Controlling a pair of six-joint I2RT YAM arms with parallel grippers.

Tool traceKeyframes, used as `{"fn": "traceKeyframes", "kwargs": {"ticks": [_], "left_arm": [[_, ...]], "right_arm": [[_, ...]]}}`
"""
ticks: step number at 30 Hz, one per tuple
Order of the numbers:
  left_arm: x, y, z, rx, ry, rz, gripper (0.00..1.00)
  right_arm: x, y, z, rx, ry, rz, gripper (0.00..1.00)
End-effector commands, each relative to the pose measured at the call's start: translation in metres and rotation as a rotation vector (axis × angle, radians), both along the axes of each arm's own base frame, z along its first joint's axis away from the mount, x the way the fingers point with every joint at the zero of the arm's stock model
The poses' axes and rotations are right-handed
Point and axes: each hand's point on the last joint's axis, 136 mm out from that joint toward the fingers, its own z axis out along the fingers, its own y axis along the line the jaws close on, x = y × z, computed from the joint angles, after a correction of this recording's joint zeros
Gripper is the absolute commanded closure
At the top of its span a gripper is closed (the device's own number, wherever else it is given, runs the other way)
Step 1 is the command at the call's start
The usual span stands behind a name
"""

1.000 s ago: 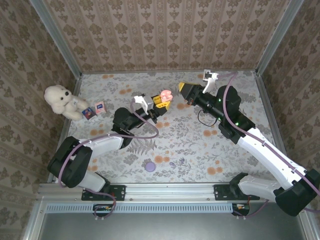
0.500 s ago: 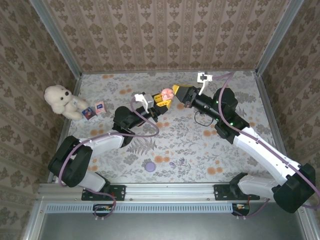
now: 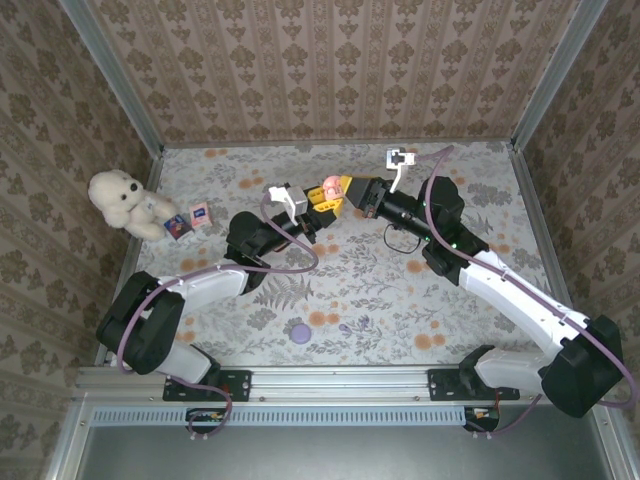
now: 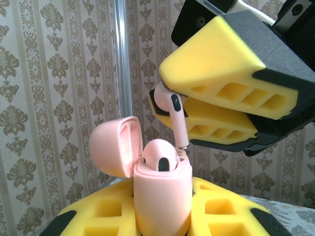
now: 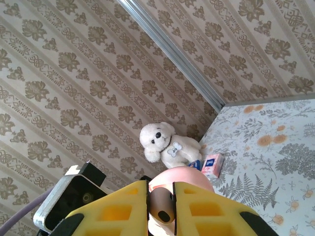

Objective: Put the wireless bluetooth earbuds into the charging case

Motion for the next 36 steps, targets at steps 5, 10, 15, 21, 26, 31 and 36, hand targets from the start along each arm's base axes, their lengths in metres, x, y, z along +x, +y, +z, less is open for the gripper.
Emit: {"fn": "traceKeyframes", "kwargs": {"ticks": [5, 10, 15, 21, 26, 31, 36], "left_arm": [[-0.011, 0.000, 0.026, -0.050, -0.061, -0.029, 1.00], [-0.011, 0.000, 0.027, -0.052, -0.065, -0.026, 1.00], [-0.010, 0.002, 0.028, -0.054, -0.068, -0.014, 1.00], [-0.011, 0.003, 0.030, -0.056, -0.076, -0.004, 1.00], [-0.011, 0.005, 0.031, -0.057, -0.079, 0.000, 1.00], [-0.011, 0.005, 0.031, -0.057, -0.079, 0.003, 1.00], [-0.011, 0.005, 0.032, -0.056, -0.082, 0.006, 1.00]], "right_arm": [[0.002, 0.004, -0.002, 0.012, -0.012, 0.020, 0.82], [0.004, 0.005, -0.007, 0.004, -0.004, 0.021, 0.82], [0.003, 0.004, -0.013, -0.006, 0.003, 0.019, 0.82], [0.000, 0.003, -0.020, -0.023, 0.014, 0.022, 0.83], [-0.001, 0.002, -0.025, -0.031, 0.023, 0.020, 0.83], [-0.003, 0.000, -0.026, -0.036, 0.023, 0.016, 0.83], [-0.005, -0.003, -0.025, -0.042, 0.019, 0.005, 0.83]]}}
